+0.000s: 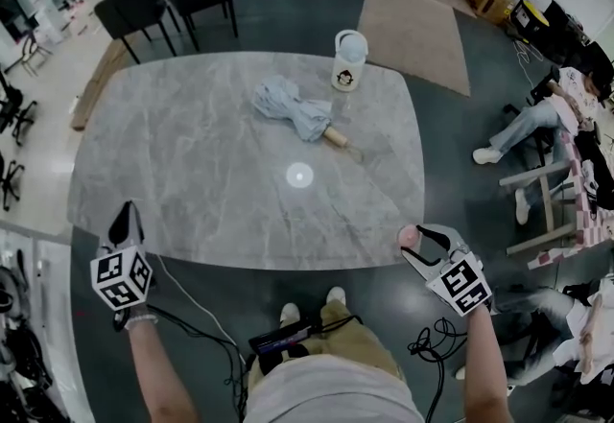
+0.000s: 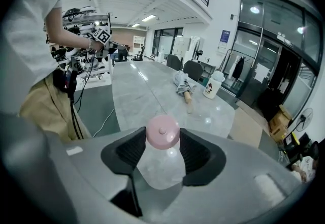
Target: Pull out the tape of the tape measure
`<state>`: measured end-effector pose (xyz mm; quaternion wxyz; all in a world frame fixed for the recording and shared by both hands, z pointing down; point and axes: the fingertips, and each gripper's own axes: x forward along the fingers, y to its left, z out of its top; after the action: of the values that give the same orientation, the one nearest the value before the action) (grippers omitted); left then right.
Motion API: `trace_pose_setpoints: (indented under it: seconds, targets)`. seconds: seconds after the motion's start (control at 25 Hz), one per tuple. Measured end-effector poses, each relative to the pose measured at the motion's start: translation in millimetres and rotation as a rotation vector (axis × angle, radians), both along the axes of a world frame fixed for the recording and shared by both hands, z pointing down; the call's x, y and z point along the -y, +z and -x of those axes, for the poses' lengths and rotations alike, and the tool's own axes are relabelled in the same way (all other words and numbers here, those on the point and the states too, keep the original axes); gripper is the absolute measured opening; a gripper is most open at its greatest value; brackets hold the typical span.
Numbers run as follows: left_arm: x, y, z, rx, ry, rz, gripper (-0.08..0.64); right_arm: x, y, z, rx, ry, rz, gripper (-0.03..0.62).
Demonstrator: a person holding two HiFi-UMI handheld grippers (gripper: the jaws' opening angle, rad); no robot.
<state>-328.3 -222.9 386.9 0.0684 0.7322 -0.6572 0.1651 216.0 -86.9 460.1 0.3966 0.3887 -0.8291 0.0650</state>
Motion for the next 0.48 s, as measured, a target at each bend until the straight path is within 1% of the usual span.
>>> trace_pose_setpoints:
  seconds: [0.08,0.16,0.24,0.36,0.48]
  targets:
    - [0,5,13,-0.019,-0.027,0.008,0.021,-2,4,-10,-0.007,0.029,0.009,0.21]
    - [0,10,15,-0.003,-0.017,0.023,0.021,-3,4,-11,-0.002,0.048,0.017,0.21]
    - [0,17,15,-0.002,-0.013,0.036,0.021,-4,8,-7,0.002,0.054,0.025,0.21]
    - [2,27,17,-0.02,-0.016,0.053,0.021,-5,17,0,0.008,0.054,0.046,0.21]
    - [6,40,18,-0.018,-0.011,0.081,0.021,-3,26,7,0.014,0.053,0.064,0.21]
